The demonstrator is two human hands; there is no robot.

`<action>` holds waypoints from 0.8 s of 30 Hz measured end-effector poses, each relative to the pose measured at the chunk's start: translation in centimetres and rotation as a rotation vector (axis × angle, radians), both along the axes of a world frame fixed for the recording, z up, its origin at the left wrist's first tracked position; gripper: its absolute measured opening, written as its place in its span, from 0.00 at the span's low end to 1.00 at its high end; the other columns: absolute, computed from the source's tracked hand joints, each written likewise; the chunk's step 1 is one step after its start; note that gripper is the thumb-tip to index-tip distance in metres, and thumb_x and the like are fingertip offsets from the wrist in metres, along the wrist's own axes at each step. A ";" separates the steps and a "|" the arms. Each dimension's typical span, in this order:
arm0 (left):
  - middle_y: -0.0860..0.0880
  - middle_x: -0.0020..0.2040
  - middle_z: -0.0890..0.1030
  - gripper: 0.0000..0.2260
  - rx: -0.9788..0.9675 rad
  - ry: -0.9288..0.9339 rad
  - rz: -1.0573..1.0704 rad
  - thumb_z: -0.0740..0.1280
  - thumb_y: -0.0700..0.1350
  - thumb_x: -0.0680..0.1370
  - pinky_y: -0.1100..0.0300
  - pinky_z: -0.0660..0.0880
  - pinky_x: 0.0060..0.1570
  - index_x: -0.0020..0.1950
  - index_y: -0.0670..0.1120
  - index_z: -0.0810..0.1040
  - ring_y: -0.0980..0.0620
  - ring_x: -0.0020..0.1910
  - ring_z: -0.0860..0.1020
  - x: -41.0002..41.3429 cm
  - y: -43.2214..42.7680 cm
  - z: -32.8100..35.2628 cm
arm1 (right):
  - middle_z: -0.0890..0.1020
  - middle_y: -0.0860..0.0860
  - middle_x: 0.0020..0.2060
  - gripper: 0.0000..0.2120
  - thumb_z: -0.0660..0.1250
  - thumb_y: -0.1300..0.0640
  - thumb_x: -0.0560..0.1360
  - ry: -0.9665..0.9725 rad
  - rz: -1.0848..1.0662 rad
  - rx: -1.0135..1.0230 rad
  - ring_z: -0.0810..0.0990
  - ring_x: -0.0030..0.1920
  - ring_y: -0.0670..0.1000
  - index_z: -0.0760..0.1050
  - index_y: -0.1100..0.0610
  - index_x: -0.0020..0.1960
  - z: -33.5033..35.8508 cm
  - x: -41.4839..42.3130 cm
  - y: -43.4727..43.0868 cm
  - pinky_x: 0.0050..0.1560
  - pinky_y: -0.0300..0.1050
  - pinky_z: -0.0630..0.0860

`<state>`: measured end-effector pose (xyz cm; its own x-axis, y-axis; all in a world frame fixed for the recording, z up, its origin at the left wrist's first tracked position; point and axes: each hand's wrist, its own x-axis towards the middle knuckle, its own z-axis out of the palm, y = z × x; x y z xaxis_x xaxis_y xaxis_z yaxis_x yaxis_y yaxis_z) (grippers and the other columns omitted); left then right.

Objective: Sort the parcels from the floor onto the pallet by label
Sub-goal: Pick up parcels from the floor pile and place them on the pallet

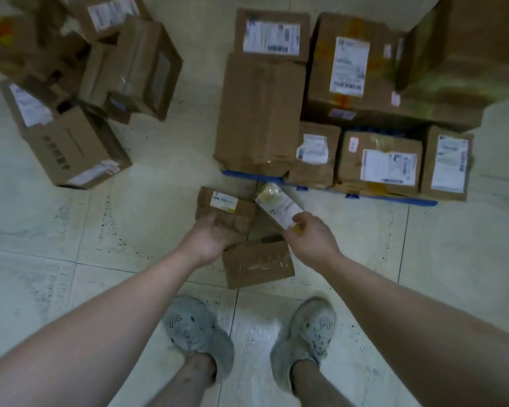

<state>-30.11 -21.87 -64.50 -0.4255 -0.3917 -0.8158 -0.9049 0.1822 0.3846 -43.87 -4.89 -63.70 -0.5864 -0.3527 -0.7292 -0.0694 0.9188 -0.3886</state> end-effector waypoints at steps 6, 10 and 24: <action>0.43 0.75 0.61 0.38 0.093 -0.178 0.140 0.68 0.51 0.75 0.59 0.65 0.60 0.78 0.47 0.49 0.43 0.70 0.65 2.5 4.4 -10.4 | 0.76 0.52 0.48 0.19 0.64 0.49 0.76 -0.137 -0.014 0.133 0.76 0.43 0.51 0.68 0.55 0.64 -10.6 2.8 3.9 0.36 0.42 0.68; 0.43 0.71 0.67 0.36 0.174 -0.272 0.314 0.69 0.51 0.74 0.52 0.71 0.55 0.76 0.48 0.52 0.43 0.61 0.71 4.1 6.7 -14.9 | 0.73 0.56 0.62 0.30 0.63 0.43 0.76 -0.252 -0.108 0.199 0.75 0.58 0.57 0.61 0.56 0.71 -15.1 5.0 4.8 0.55 0.50 0.74; 0.43 0.67 0.71 0.34 0.122 -0.010 0.357 0.71 0.41 0.74 0.46 0.73 0.61 0.75 0.51 0.58 0.43 0.61 0.73 4.6 3.1 0.6 | 0.71 0.56 0.59 0.29 0.69 0.52 0.73 -0.225 -0.437 -0.038 0.77 0.53 0.57 0.64 0.48 0.71 0.2 7.0 2.9 0.55 0.52 0.78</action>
<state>-25.54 -18.77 -63.87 -0.2712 -0.4133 -0.8693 -0.9070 -0.1926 0.3745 -36.88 -2.02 -63.49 -0.5147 -0.1380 -0.8462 0.4086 0.8282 -0.3836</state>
